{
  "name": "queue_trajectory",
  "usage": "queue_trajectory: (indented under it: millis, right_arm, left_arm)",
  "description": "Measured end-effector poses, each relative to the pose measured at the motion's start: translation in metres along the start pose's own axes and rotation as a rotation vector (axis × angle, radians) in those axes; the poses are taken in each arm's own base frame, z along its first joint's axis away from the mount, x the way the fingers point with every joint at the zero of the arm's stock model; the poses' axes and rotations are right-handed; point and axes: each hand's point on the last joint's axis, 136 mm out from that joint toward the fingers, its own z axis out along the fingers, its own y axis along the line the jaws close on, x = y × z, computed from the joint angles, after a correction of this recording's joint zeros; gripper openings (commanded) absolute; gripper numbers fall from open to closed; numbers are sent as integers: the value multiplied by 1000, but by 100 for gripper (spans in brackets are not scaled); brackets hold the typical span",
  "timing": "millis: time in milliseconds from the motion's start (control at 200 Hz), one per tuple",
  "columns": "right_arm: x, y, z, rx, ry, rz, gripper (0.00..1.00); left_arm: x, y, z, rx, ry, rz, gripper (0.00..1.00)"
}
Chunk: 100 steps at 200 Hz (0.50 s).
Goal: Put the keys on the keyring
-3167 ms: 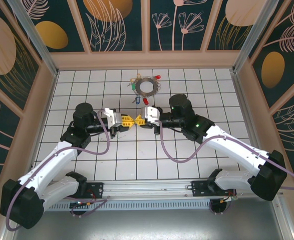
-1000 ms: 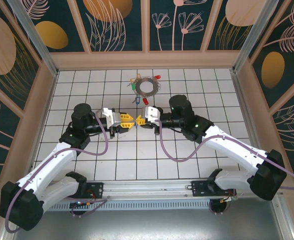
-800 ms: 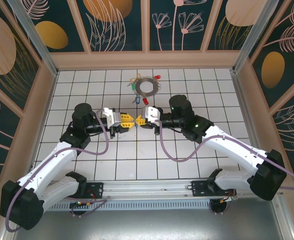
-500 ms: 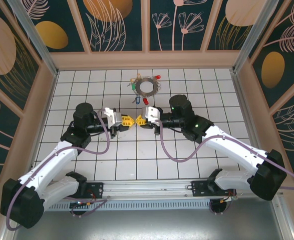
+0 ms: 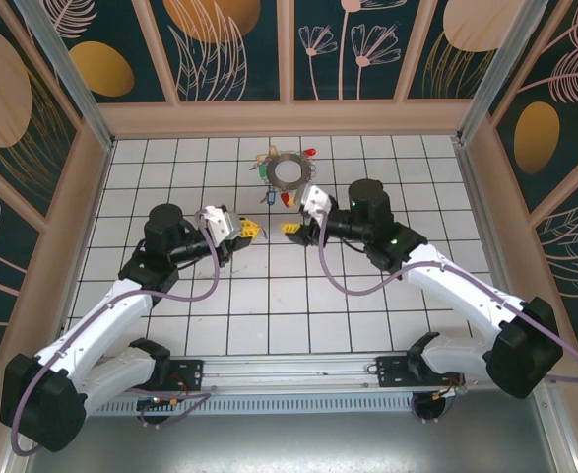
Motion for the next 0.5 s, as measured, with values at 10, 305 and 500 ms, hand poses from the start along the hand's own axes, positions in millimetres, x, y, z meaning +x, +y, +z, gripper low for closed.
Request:
queue_trajectory:
  millis: [10, 305, 500]
  right_arm:
    - [0, -4, 0, 19, 0, 12, 54]
    - [77, -158, 14, 518, 168, 570, 46]
    - [169, -212, 50, 614, 372, 753, 36]
  left_arm:
    - [1, 2, 0, -14, 5, -2, 0]
    - [41, 32, -11, -247, 133, -83, 0]
    - [54, 33, -10, -255, 174, -109, 0]
